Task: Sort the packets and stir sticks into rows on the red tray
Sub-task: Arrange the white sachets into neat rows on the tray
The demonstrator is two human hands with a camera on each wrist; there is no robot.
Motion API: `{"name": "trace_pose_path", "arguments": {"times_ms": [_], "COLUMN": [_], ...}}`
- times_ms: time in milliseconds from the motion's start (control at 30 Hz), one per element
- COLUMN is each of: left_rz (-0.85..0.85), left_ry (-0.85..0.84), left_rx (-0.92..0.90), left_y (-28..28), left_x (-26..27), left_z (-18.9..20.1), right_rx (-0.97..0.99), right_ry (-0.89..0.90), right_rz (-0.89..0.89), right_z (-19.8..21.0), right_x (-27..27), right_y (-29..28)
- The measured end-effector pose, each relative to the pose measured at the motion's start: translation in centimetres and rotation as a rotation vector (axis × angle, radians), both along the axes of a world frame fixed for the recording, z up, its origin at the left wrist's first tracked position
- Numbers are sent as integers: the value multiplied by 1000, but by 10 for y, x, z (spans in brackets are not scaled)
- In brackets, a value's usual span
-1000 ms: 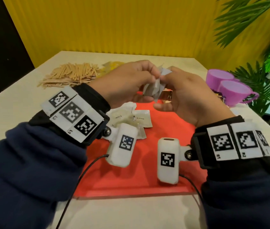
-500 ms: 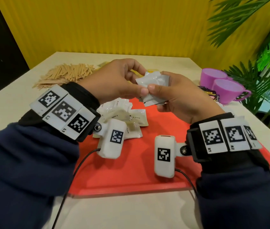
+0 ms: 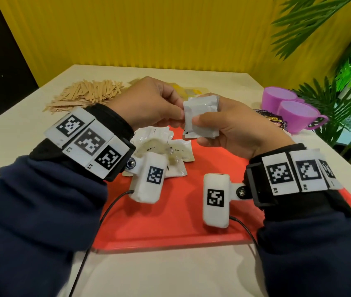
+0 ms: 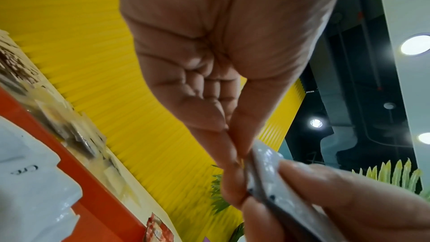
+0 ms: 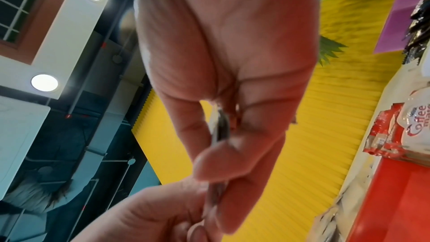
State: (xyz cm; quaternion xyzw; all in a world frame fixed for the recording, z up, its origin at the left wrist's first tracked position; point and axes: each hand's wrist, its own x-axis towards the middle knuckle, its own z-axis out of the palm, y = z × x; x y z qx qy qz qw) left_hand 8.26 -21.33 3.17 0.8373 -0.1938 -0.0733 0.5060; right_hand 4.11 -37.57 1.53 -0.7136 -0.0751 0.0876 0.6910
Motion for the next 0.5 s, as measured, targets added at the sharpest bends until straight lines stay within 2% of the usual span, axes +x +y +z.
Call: {"name": "trace_pose_path", "arguments": {"times_ms": [100, 333, 400, 500], "left_rz": [0, -203, -246, -294], "left_ry": [15, 97, 72, 51], "left_rx": [77, 808, 936, 1036], "left_y": [-1, -3, -7, -8], "left_x": [-1, -10, -12, -13], "left_z": [1, -3, -6, -7], "right_rx": [-30, 33, 36, 35], "right_ry": [-27, -58, -67, -74], "right_rz": [-82, -231, -244, -247], "right_z": [-2, 2, 3, 3], "right_x": [2, 4, 3, 3], "right_y": [1, -7, -8, -7]}}
